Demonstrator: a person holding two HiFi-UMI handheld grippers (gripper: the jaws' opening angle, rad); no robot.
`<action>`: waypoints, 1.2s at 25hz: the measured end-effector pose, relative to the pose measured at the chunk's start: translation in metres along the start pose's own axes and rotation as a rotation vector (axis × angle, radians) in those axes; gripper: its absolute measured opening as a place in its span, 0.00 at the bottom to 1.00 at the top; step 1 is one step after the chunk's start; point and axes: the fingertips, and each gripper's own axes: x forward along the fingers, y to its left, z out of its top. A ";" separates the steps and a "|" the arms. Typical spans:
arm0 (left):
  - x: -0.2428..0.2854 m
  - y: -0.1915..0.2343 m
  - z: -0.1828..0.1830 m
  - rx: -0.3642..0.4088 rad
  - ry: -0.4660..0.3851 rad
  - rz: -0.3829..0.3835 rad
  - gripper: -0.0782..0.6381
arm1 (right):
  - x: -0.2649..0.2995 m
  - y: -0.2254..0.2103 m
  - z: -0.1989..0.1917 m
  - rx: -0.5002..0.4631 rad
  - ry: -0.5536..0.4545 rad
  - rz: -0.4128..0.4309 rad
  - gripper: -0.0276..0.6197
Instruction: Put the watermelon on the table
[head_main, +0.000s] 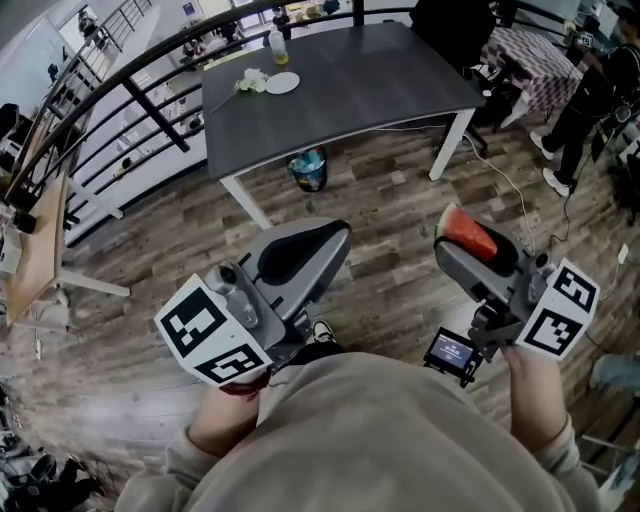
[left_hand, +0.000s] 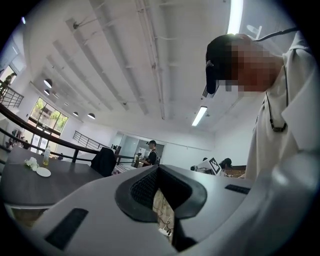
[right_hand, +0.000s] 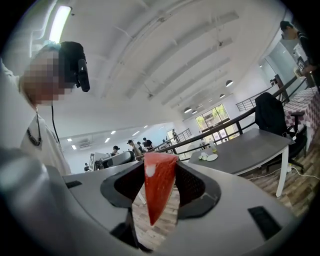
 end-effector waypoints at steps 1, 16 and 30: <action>-0.001 0.007 0.000 -0.005 -0.001 -0.001 0.11 | 0.005 -0.002 -0.001 0.002 0.003 -0.005 0.36; -0.059 0.158 0.039 -0.025 0.015 0.049 0.11 | 0.165 -0.009 0.039 0.006 0.027 0.011 0.36; -0.107 0.238 0.037 -0.025 -0.011 0.218 0.11 | 0.276 -0.024 0.029 0.027 0.084 0.180 0.36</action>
